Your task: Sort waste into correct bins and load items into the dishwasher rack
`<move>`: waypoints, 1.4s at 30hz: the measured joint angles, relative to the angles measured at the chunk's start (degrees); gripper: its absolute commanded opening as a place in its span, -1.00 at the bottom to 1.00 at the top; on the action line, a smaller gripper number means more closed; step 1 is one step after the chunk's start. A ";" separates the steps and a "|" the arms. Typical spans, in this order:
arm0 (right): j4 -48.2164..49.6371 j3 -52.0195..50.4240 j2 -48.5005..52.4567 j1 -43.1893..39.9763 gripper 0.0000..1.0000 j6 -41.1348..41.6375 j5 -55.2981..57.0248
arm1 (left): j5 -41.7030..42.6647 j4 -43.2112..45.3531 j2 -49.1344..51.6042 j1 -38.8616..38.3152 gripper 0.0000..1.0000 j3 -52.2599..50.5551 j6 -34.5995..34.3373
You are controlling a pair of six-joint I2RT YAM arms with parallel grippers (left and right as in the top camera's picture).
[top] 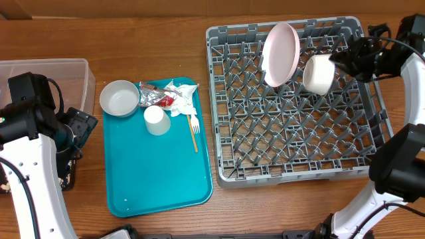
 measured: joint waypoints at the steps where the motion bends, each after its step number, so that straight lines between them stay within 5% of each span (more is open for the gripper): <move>1: -0.90 1.16 0.00 0.00 -0.85 0.55 4.44 | 0.00 0.00 0.00 0.00 1.00 0.00 0.00; 5: -6.19 3.58 0.15 -0.37 -0.59 3.19 20.00 | -0.02 0.02 0.00 0.00 1.00 0.00 0.00; 9: -11.54 8.07 0.92 -0.37 -0.02 6.10 32.41 | -0.02 0.02 0.00 0.00 0.99 0.00 0.00; 16: -22.47 23.28 1.05 -0.20 0.06 8.61 39.23 | 0.00 0.02 0.00 0.00 1.00 0.00 0.00; 23: -24.30 27.39 -3.34 3.91 0.12 4.96 26.82 | -0.02 0.00 0.00 0.00 1.00 0.00 0.00; 28: -23.30 28.04 -7.65 13.62 0.99 1.68 19.63 | 0.00 0.00 0.00 0.00 0.99 0.00 0.00; 42: -11.50 23.74 -2.69 44.02 1.00 -2.36 19.52 | -0.02 0.02 0.00 0.00 1.00 0.00 0.00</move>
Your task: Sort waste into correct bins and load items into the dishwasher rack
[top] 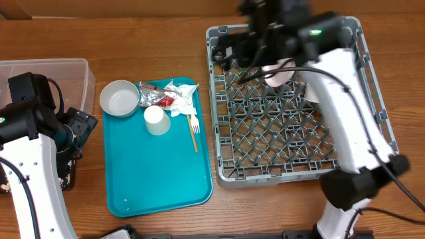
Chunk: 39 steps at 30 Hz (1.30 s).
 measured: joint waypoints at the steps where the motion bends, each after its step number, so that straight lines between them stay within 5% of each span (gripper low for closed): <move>1: 0.52 -0.20 1.40 1.55 1.00 -0.17 0.15 | 0.00 -0.02 0.00 0.00 0.99 0.00 0.00; 13: 5.86 -0.59 11.04 11.56 0.99 -0.42 4.33 | 0.00 -0.02 0.00 0.00 1.00 0.00 0.00; 25: 10.38 -0.63 19.69 13.05 1.00 5.88 12.61 | 0.00 -0.02 0.00 0.00 1.00 0.00 -0.02; 39: 5.27 9.77 10.12 9.53 1.00 6.08 18.40 | 0.00 0.00 0.00 0.00 0.99 0.00 0.00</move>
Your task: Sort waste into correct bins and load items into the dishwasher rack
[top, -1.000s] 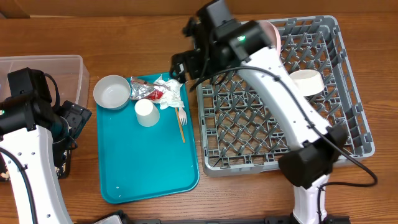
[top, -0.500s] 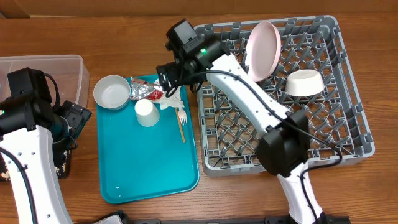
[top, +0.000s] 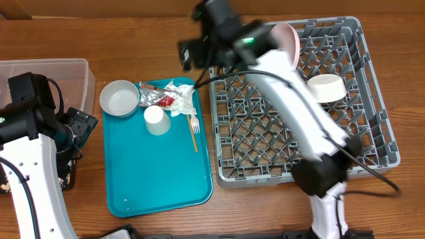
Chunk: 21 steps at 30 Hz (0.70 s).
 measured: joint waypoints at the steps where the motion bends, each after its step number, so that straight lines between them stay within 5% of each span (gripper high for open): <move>1: -0.48 1.01 -2.16 -1.03 1.00 -0.11 0.63 | 0.02 -0.02 0.00 0.00 0.99 0.00 0.00; 9: -9.01 4.79 -17.73 -18.12 1.00 0.52 11.54 | 0.02 -0.02 0.00 0.00 1.00 0.00 0.00; 21: -19.26 1.68 -14.05 -45.86 1.00 0.85 17.40 | 0.00 0.00 0.00 0.00 1.00 0.00 -0.02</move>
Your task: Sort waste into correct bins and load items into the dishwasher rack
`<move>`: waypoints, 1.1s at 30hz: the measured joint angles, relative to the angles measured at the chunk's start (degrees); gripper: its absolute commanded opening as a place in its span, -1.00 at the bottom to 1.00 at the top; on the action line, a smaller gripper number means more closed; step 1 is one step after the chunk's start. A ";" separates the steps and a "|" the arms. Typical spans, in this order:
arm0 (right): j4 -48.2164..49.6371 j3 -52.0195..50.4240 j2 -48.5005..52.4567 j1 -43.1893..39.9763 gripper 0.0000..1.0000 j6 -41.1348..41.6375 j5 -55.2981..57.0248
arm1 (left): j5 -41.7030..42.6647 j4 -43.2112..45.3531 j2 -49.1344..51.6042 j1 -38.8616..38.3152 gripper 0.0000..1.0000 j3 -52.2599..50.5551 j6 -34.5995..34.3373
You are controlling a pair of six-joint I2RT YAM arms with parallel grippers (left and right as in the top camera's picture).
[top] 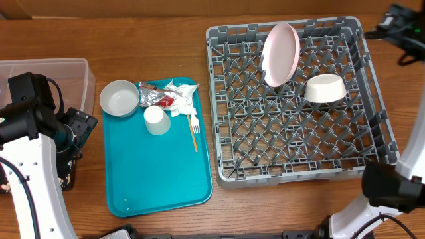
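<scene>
A grey dishwasher rack [226,99] holds a pink plate [280,53] standing on edge and a white bowl [325,88] lying just right of it. On the teal tray [156,179] are a white cup [155,119], crumpled wrappers [169,97] and a wooden fork [194,130]. A grey bowl [119,97] rests at the tray's back left corner. My right gripper [398,18] is past the rack's back right corner, its jaws unclear. My left gripper [81,127] hangs left of the tray, too dark to read.
A clear plastic bin [46,73] stands at the far left, partly under my left arm. A dark object lies by the table's left edge beneath that arm. My right arm's base shows at the bottom right.
My right arm was stretched over the rack with its gripper near the tray's back right corner; now the gripper is at the rack's back right corner. The white bowl stays in the rack. My left arm is still.
First my right gripper held the white bowl on its side over the rack beside the pink plate. Then the arm was over the rack's back left. Later the bowl lay in the rack and the gripper was near the tray. Now it is at the far right.
</scene>
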 measured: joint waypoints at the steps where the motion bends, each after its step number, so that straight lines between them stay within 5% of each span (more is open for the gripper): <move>1: 0.00 0.00 0.00 -1.70 1.00 0.02 0.09 | 0.00 0.00 0.00 0.00 0.99 0.00 0.02; 14: 0.00 0.00 -0.07 -6.23 1.00 -0.02 0.57 | 2.86 1.51 0.00 0.00 1.00 0.00 -1.92; 16: 0.00 0.00 -0.07 -6.23 1.00 0.02 0.57 | 6.71 -0.04 0.02 0.00 1.00 0.00 -0.94; 18: 0.02 0.00 -0.07 -6.23 1.00 0.02 0.57 | 17.51 5.95 0.07 -0.17 1.00 0.04 6.01; 23: 0.00 0.00 -0.07 -6.23 1.00 0.00 0.59 | 29.75 15.85 0.26 -7.15 1.00 0.11 11.06; 29: -0.02 0.00 -0.07 -6.23 1.00 0.02 0.57 | 24.52 19.69 4.15 -22.58 1.00 5.22 15.80; 33: 0.04 0.00 -0.07 -6.23 1.00 0.00 0.57 | 14.64 9.35 18.05 -31.15 1.00 23.63 22.64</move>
